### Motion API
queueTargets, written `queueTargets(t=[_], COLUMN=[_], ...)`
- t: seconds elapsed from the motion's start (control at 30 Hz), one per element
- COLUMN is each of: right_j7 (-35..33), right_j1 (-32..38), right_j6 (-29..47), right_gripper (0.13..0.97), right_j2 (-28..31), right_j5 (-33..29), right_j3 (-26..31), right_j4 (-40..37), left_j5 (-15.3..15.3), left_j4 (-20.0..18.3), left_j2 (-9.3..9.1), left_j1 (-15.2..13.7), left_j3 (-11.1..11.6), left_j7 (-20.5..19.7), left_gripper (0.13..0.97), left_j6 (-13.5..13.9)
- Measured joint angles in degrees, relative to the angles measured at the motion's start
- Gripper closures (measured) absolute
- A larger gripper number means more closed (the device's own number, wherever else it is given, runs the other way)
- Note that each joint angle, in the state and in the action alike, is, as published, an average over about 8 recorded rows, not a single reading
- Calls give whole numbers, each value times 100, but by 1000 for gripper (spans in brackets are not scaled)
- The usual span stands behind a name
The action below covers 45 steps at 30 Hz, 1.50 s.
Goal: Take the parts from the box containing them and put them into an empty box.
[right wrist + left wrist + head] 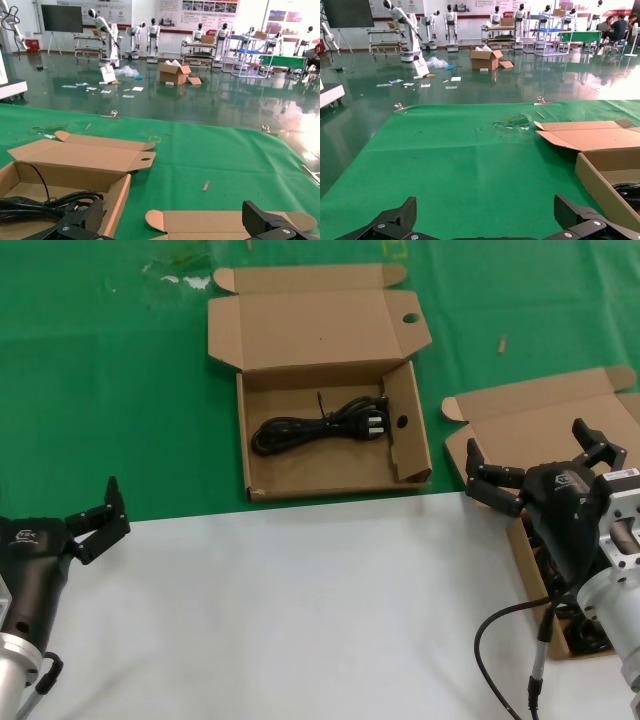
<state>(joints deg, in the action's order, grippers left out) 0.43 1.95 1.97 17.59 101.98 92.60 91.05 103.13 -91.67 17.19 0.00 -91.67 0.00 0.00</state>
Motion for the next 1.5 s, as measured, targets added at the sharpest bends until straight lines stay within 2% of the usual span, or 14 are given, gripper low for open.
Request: queueTargets(t=[1.5], right_j7=[0], right_j1=[0], right_j6=[0], right_gripper=[129], right_j2=[0], right_j5=[0], right_j3=[0], right_j4=[0], left_j5=[0], left_j4=[0], left_j2=[0], left_j1=[0], left_j3=[0], left_j7=[0], left_gripper=[132], left_j6=[0])
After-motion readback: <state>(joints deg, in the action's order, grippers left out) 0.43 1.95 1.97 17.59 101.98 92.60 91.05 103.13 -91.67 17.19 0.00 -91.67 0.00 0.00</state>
